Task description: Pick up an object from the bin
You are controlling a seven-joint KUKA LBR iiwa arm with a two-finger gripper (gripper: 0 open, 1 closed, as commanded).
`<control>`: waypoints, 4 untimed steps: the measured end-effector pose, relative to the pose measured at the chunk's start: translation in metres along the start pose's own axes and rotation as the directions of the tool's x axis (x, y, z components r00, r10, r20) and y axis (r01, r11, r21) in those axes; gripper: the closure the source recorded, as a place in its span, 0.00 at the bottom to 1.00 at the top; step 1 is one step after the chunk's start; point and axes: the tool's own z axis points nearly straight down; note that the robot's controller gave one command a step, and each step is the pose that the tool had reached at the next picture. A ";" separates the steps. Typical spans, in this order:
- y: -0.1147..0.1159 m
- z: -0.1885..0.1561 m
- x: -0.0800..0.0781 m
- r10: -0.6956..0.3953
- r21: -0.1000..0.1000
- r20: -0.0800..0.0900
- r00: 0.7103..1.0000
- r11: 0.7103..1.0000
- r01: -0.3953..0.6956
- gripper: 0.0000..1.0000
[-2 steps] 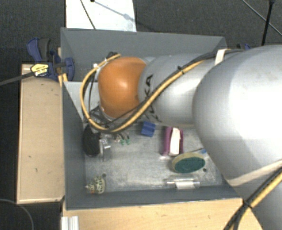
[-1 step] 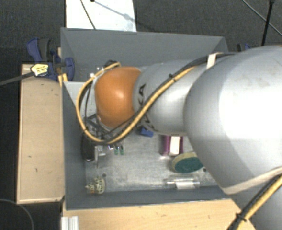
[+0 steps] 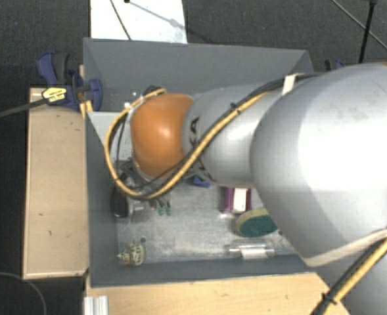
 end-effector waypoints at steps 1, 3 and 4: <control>-0.003 -0.122 -0.039 -0.029 0.000 0.006 1.000 1.000 0.029 1.00; -0.085 -0.104 -0.008 -0.427 0.003 -0.005 0.904 0.904 0.427 1.00; -0.108 -0.089 0.061 -0.262 0.001 -0.008 0.965 0.965 0.262 1.00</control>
Offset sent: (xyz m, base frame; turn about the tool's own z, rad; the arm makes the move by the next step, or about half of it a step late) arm 0.0349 0.0009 0.1158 -0.0317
